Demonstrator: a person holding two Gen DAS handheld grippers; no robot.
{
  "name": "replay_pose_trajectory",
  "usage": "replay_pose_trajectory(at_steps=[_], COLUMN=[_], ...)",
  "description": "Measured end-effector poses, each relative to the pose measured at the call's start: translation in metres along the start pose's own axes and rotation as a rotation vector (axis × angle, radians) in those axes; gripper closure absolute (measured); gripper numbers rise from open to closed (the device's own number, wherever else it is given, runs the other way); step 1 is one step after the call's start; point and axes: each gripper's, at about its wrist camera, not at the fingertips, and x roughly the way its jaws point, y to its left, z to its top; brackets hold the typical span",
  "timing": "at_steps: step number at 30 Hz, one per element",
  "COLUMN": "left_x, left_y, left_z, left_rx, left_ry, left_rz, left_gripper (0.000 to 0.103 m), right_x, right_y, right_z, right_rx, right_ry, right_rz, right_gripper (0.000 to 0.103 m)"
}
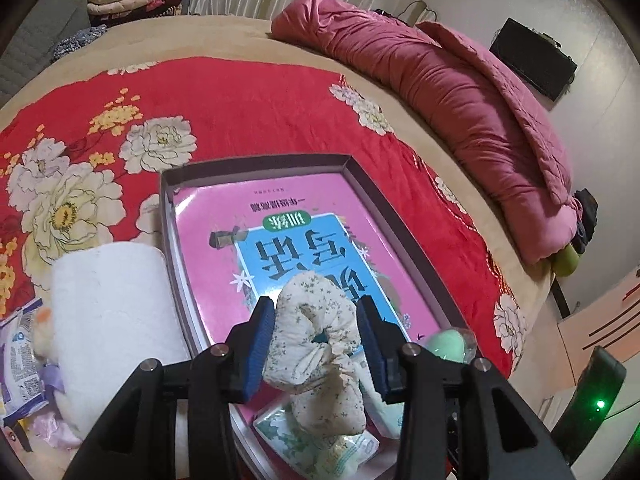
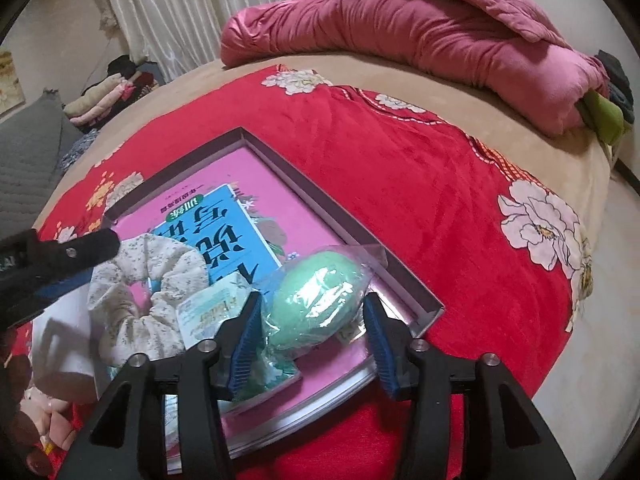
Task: Organize soft objects
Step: 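Open both grippers to drop the scrunchie and sponge into the tray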
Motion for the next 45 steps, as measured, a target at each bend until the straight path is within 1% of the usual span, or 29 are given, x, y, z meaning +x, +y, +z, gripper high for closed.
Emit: replay_pose_trajectory(at_steps=[5,12,16,22,23,25,26,28,32,37,41,43,45], left_x=[-0.004,-0.016,-0.019,-0.022,-0.023,-0.025,-0.027,-0.029,-0.031,-0.031,-0.035,-0.037,-0.038], left_y=[0.003,0.007,0.007,0.002,0.002,0.001,0.001,-0.001,-0.001,0.0,-0.003,-0.003,-0.003], left_z=[0.002,0.0,-0.001,-0.003,-0.004,-0.005,-0.006,-0.007,-0.006,-0.008,-0.013,-0.015,-0.016], left_rx=[-0.021,-0.042,-0.043,-0.033,-0.036,-0.039,-0.038,-0.033,-0.036,-0.037,-0.023,-0.021,-0.023], left_ry=[-0.003,-0.027,-0.024,-0.021,-0.022,-0.025,-0.026,-0.031,-0.03,-0.022,-0.032,-0.033,-0.035], left_rz=[-0.019,-0.023,-0.019,-0.02,-0.024,-0.031,-0.033,-0.037,-0.037,-0.037,-0.04,-0.041,-0.038], left_gripper=[0.06,0.06,0.06,0.059,0.058,0.046,0.044,0.043,0.043,0.043,0.042,0.034,0.031], right_x=[0.001,-0.001,-0.004,-0.011,-0.012,-0.016,-0.017,-0.021,-0.022,-0.024,-0.036,-0.043,-0.048], right_y=[-0.002,-0.004,-0.002,0.0,0.0,0.001,0.002,0.005,0.009,0.006,-0.003,-0.004,-0.002], right_z=[0.0,0.0,-0.001,-0.001,-0.001,-0.001,-0.001,-0.001,-0.001,0.0,0.0,0.0,0.001], right_rx=[0.008,0.024,0.015,0.01,0.009,0.002,-0.003,-0.017,-0.033,-0.016,0.025,0.028,0.015], right_ry=[0.001,-0.007,-0.02,-0.05,-0.057,-0.073,-0.08,-0.096,-0.102,-0.112,-0.167,-0.204,-0.226], right_rz=[-0.001,0.018,0.014,0.024,0.027,0.028,0.031,0.039,0.039,0.035,0.05,0.06,0.069], right_gripper=[0.045,0.039,0.032,0.032,0.031,0.031,0.031,0.028,0.028,0.027,0.026,0.026,0.026])
